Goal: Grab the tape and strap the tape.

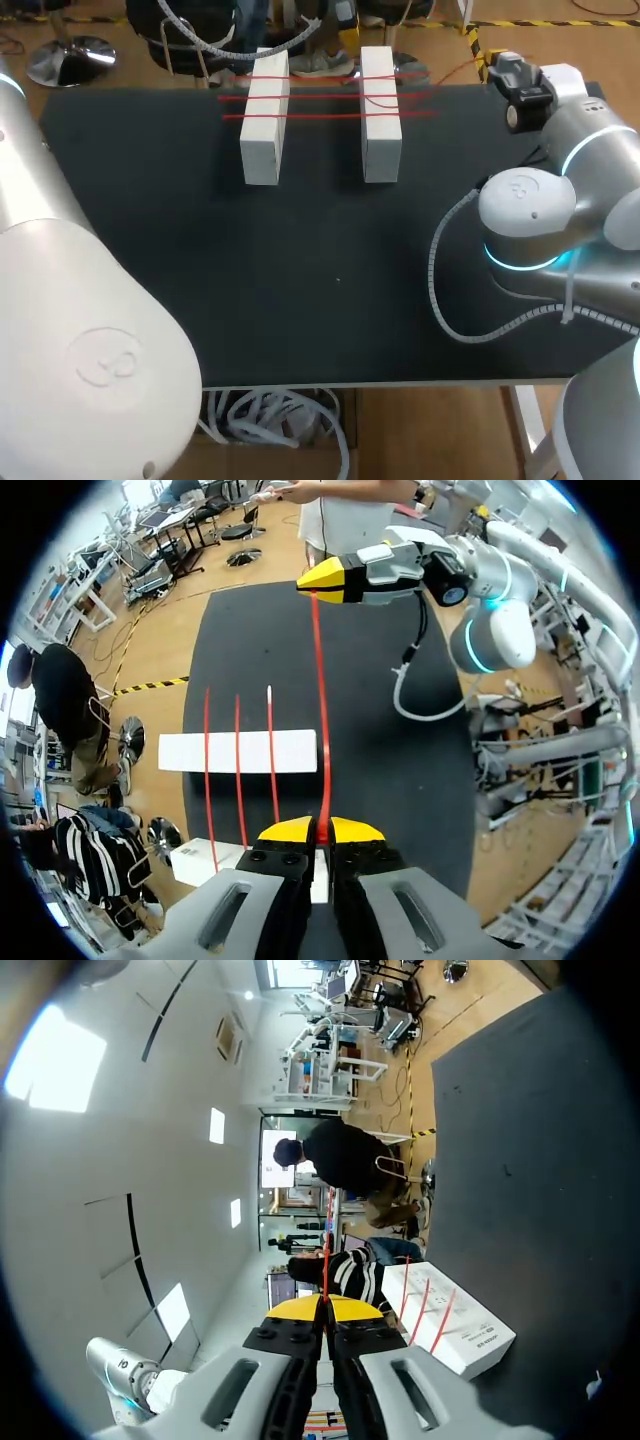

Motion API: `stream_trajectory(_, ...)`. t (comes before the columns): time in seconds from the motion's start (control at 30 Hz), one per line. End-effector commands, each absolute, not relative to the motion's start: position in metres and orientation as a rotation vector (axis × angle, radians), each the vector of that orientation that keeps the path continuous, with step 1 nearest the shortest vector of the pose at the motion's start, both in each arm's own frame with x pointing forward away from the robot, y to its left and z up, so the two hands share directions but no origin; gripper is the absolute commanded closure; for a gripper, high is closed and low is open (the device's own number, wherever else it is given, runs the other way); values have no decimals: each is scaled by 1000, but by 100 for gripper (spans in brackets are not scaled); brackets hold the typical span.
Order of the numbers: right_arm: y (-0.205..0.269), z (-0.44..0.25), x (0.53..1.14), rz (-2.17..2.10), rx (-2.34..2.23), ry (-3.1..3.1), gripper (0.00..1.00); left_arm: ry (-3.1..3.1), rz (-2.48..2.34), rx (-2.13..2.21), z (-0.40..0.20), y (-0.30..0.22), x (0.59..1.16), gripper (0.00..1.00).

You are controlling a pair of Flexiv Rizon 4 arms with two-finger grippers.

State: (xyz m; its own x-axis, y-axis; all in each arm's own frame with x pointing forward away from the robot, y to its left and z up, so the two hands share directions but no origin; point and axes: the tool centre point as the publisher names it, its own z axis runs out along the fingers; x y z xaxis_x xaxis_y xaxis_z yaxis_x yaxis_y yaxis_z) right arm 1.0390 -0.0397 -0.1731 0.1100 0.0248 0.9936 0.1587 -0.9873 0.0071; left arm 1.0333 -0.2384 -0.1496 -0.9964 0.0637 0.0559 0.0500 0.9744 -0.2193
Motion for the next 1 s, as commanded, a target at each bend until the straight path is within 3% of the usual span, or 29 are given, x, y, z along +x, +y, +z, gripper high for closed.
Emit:
stream_trajectory(0.03, -40, -172, 1039, -2019, -2266, -191, 100, -3059, 317, -88, -148, -240, 1034, 100)
stream_trajectory(0.2, -42, -172, 1041, -2013, -2294, -289, 100, -3059, 317, -88, -148, -240, 1034, 100)
stream_trajectory(0.63, -50, -142, 1053, -1930, -2334, -1566, 100, -3059, 317, -88, -148, -240, 1034, 100)
stream_trajectory(1.0, -54, -136, 1054, -1549, -2122, -2652, 100, -3059, 317, -88, -148, -240, 1034, 100)
